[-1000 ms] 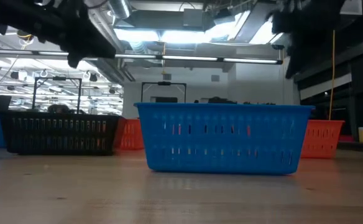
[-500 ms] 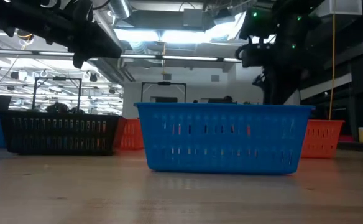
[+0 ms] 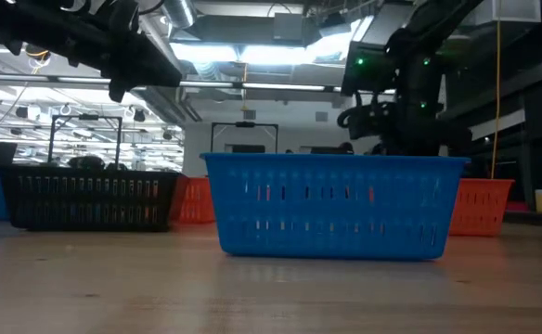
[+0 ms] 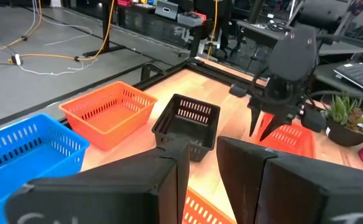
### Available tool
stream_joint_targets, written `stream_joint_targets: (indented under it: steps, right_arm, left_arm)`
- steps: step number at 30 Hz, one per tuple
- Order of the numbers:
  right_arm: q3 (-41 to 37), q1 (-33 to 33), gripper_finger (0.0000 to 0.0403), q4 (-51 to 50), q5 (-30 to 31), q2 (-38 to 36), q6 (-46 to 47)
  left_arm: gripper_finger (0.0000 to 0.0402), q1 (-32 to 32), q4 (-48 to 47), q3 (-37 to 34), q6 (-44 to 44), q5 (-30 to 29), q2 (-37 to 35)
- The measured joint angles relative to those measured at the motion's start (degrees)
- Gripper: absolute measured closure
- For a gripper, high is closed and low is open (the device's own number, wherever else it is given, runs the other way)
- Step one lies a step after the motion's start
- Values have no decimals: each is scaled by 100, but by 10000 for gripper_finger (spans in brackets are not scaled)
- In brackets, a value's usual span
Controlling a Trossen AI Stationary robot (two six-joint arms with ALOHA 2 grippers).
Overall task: Stack baskets by color
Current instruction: Stack the bottom orange bin on the top orange bin
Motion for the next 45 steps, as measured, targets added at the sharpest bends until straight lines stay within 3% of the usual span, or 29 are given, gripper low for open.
stream_joint_targets:
  steps: [5,12,16,20,24,27,32,38,45]
  right_arm:
    - [0,157,387,-8,-8,4,-174]
    - [481,309,400,-826,568,-785,-8]
    - [1141,297,401,-1267,1345,-1223,-199]
    - [1735,52,401,-685,2015,-1464,-910]
    - [2139,-462,402,789,1812,-1406,-1830]
    - [2418,-995,402,1663,1394,-1135,-2488]
    - [3192,-1927,402,1793,805,-199,-2739]
    - [4407,-2665,403,989,65,1283,-2812]
    - [5785,-2915,403,-302,-312,2468,-2957]
  left_arm:
    - [328,0,-15,-1,2,0,0]
    - [328,0,-44,-2,2,0,0]
    - [328,-2,-44,-3,2,-2,0]
    - [328,-2,-44,-4,2,-2,0]
    - [328,0,-44,-4,2,-2,0]
    - [328,0,-46,-4,2,-4,0]
    - [328,-2,-77,-4,2,-2,0]
    - [328,-2,-144,-4,4,-4,0]
    - [328,-1,-186,-4,4,-4,0]
